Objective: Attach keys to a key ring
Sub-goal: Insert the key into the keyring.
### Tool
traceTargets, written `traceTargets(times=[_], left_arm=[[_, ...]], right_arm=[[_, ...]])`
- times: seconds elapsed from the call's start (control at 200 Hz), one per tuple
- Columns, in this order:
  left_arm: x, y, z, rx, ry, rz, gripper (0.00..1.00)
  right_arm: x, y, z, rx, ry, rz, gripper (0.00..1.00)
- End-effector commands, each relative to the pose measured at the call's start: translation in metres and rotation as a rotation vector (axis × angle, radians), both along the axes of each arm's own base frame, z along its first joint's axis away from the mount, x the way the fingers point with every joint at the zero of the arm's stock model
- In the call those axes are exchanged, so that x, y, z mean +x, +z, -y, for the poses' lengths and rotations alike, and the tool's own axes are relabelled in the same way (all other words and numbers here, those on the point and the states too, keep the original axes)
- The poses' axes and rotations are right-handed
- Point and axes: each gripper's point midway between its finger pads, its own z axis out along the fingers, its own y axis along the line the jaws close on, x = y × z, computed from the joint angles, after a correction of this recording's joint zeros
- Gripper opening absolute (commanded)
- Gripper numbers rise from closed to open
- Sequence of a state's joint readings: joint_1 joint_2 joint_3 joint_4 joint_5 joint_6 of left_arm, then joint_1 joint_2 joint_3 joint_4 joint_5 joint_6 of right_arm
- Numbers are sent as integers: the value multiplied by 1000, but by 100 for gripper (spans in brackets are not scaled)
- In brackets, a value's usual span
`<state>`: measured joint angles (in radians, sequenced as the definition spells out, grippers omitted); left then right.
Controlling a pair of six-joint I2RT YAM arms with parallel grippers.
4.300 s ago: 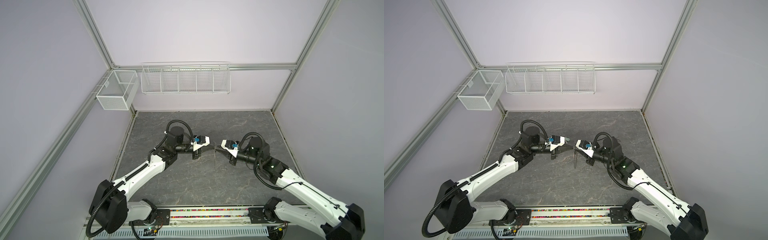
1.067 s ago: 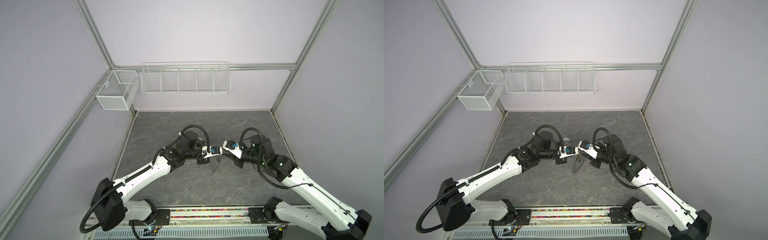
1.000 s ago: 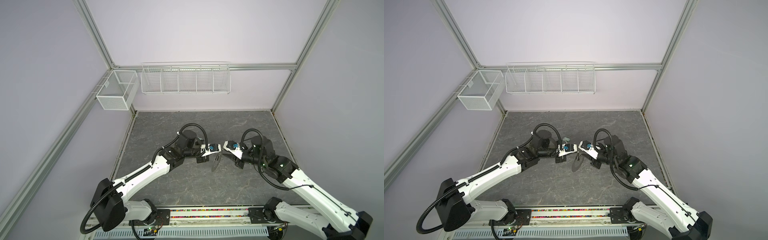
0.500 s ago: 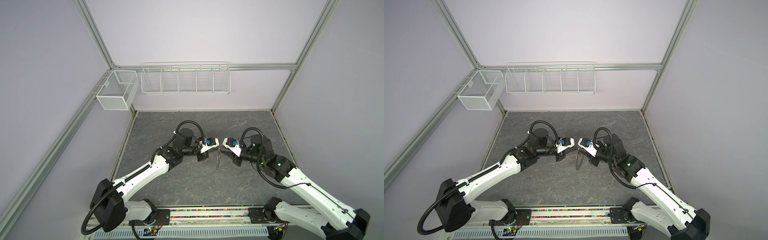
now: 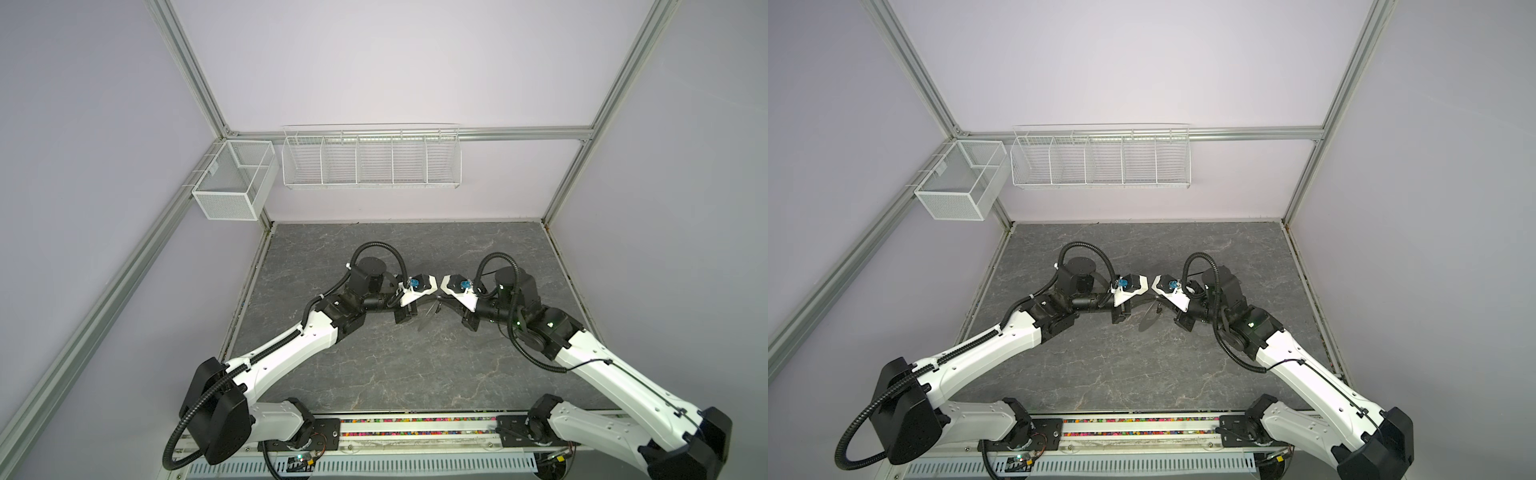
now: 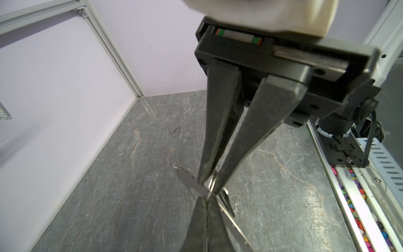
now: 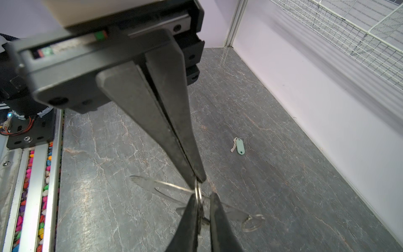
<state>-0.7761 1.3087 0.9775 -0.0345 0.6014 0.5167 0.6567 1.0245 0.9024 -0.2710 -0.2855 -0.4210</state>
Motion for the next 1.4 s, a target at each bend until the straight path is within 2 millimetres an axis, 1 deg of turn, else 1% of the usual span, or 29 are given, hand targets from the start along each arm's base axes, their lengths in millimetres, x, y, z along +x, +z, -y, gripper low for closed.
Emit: traceTargets(times=[0.0,0.12,0.275,0.285,0.32,0.395,0.425,0.475,0.65,0.825,0.89,0.974,1.134,1.259,1.394], left_arm=[[-1,10,-4,-31,2,24,0],[-1,9,-3,-29,0,23,0],[0,6,-3,-10,-10,53,0],[0,6,-4,-7,-9,57,2],[1,7,-5,4,-5,74,14],[3,7,-8,34,5,114,28],[3,7,-10,46,4,137,31],[4,8,-12,65,9,171,33],[4,7,-15,157,20,302,34],[-2,5,-6,212,5,394,32],[0,10,-4,206,24,423,32],[1,12,-4,204,34,435,32],[2,9,-2,219,34,439,31],[2,7,-1,226,31,436,24],[2,3,2,237,22,428,22]], right_arm=[[-1,9,-2,17,21,32,14],[-1,8,-1,10,22,33,7],[-3,7,0,2,27,31,7],[-3,7,0,2,28,31,7],[-4,7,0,-3,30,28,7],[-5,6,2,-18,25,17,7],[-6,6,3,-23,26,12,7],[-7,5,4,-32,26,1,7],[-10,3,3,-59,39,-48,7],[-10,-1,0,-85,54,-87,7],[-9,-2,-1,-93,57,-97,7],[-7,-3,-2,-99,60,-106,7],[-7,-3,-7,-95,78,-114,7],[-7,-4,-9,-91,88,-121,7],[-7,-3,-10,-87,90,-117,7]])
